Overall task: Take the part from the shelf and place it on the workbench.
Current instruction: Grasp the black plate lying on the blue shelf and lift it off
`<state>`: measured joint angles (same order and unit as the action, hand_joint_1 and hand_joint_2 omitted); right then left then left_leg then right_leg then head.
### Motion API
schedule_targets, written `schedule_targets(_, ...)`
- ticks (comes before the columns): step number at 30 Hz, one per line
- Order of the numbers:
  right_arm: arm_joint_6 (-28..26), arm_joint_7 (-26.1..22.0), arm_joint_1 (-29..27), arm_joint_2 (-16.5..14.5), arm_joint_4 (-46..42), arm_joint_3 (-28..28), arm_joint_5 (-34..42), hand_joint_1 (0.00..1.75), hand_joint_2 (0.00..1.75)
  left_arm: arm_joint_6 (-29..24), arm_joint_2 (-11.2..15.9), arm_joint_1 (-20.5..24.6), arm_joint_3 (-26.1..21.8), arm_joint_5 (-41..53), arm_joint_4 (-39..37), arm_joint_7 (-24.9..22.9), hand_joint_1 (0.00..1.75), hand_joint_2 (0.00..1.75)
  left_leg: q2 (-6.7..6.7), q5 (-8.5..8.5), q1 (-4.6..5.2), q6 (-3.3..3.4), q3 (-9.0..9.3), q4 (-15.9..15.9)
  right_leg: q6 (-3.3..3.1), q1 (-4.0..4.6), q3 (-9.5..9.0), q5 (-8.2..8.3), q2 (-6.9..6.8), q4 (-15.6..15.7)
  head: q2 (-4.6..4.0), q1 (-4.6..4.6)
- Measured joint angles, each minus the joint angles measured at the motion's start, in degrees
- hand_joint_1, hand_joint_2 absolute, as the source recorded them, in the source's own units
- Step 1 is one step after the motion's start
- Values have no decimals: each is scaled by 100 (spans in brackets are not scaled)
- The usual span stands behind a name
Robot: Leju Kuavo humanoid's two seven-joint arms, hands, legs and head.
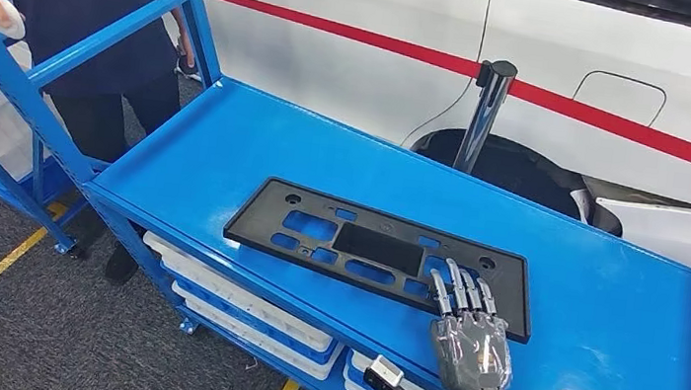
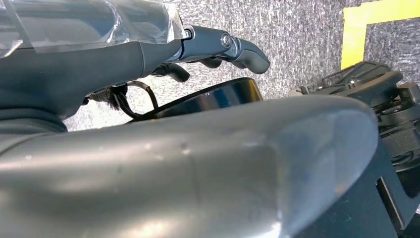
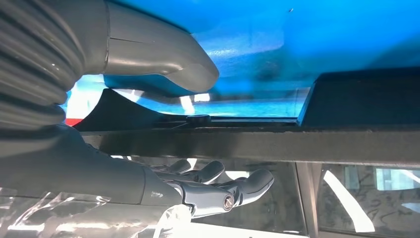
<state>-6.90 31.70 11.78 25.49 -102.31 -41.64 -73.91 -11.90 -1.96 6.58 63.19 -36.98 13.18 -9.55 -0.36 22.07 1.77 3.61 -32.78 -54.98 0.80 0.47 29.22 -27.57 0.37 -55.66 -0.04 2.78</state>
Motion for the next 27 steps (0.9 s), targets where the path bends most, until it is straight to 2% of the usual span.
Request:
schedule_targets(16,101,-60,90,-68,376,-71,-568,0,175,-61,-16,6,2,54,0,34,0,0,2,13,0,-13,54,1,-7,0,-54,-9,3,2,0,-1)
schedule_targets(27,466,-144,214,-134,451,-202,-721,0,175,-87,-41,23,2,-13,0,70,0,0,5,101,1,-33,164,2,-19,-1,-178,-66,15,13,0,1)
